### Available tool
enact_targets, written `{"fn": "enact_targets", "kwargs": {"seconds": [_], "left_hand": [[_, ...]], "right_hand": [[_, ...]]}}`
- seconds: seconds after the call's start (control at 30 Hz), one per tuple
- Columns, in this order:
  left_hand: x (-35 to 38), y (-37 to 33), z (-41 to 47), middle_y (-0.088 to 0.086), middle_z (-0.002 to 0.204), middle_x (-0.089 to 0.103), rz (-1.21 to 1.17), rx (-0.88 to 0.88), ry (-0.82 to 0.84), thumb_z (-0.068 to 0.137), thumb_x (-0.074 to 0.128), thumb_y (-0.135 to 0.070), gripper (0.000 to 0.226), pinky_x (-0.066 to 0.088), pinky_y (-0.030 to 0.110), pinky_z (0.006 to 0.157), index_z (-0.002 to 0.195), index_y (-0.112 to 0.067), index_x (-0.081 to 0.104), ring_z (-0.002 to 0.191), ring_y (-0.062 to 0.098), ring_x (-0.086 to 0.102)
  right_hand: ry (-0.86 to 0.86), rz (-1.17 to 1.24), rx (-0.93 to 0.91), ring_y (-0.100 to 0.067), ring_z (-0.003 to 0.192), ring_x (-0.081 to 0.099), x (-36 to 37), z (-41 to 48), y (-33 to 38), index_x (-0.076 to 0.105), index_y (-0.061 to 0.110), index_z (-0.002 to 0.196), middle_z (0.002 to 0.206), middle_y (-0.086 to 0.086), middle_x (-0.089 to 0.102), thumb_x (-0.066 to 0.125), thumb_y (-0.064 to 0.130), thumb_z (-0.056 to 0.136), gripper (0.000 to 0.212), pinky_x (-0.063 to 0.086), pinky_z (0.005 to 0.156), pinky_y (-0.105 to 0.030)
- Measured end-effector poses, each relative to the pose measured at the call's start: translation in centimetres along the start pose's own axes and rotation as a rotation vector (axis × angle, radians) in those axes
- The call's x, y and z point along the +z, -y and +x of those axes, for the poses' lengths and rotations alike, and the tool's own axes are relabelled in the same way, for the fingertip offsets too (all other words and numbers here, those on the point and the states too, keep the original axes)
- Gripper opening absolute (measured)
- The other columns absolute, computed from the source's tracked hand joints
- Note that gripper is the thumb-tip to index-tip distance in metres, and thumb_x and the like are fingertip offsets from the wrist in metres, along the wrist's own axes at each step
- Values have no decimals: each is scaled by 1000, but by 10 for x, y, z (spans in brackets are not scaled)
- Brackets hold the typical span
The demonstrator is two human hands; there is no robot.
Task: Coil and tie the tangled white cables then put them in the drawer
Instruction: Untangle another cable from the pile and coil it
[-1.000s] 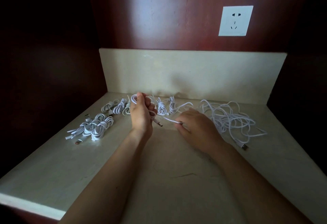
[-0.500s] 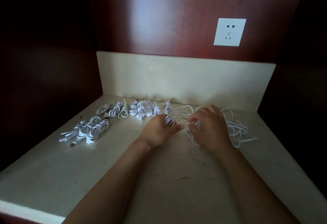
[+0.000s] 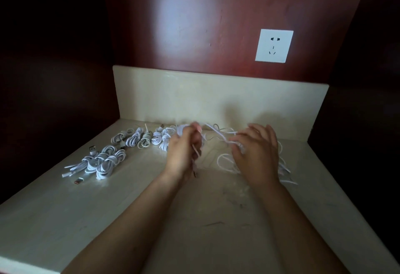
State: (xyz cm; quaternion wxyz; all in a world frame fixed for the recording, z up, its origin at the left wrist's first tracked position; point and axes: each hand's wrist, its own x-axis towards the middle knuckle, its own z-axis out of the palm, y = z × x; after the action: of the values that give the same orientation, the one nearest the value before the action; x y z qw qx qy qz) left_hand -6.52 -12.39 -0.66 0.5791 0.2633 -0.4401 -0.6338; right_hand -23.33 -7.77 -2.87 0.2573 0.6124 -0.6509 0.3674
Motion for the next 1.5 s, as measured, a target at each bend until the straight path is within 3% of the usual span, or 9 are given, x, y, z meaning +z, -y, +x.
{"fn": "enact_targets", "kwargs": {"seconds": [0.13,0.3,0.57,0.7,0.77,0.97,1.1,1.23,1.5], "left_hand": [[-11,-8,8,-13,48,25,-183,-17,-45,101,43,-20,27,8,15,33,74,-22,46,36,1,16],[-11,3,8,-11,48,35,85,55,-89,100,51,-23,24,16,13,35,77,-17,52,35,2,22],[-13,19,4,-7,44,37,555,132,24,89,69,-30,43,27,25,46,54,-21,46,42,12,32],[-15,20,2,-13,46,38,537,125,65,89,71,-26,36,29,24,46,54,-25,61,43,5,33],[-16,21,1,-14,45,40,525,129,84,88,72,-23,23,28,23,46,71,-7,70,41,2,32],[-10,22,1,-10,46,37,456,147,14,89,70,-20,20,25,21,45,75,-6,65,41,7,29],[-7,9,5,-6,50,28,167,154,-138,97,56,-17,35,19,17,40,66,-24,42,40,7,22],[-13,0,11,-8,53,29,-42,164,-265,100,51,-17,33,18,15,38,70,-23,39,40,4,21],[-15,19,8,-12,48,34,401,211,-69,92,67,-21,32,27,22,43,64,-21,51,43,7,29]], "right_hand": [[66,-59,175,-26,121,54,4,-6,-18,75,27,81,98,7,70,62,32,77,14,20,112,-44],[85,-37,82,-26,124,56,10,-2,-1,75,24,77,99,4,73,58,28,81,19,18,112,-43],[33,130,-29,-25,116,56,10,-3,16,68,22,77,90,6,69,50,34,88,24,22,112,-41],[14,167,-68,-21,112,55,14,-4,22,71,24,78,86,8,67,52,36,89,25,29,110,-44],[3,178,-90,-19,112,54,15,-5,27,72,23,76,84,8,66,50,39,90,30,29,110,-42],[-4,134,-75,-19,111,53,17,-6,31,70,24,70,85,8,65,58,35,83,21,30,110,-43],[23,24,-22,-25,116,56,11,-2,17,74,26,72,94,4,68,66,27,71,9,22,112,-44],[70,-41,106,-30,125,52,5,-1,-3,75,28,74,103,-1,69,64,32,76,12,22,114,-54],[52,15,26,-29,127,51,10,-2,0,74,21,74,108,-1,70,42,42,89,41,21,114,-45]]}}
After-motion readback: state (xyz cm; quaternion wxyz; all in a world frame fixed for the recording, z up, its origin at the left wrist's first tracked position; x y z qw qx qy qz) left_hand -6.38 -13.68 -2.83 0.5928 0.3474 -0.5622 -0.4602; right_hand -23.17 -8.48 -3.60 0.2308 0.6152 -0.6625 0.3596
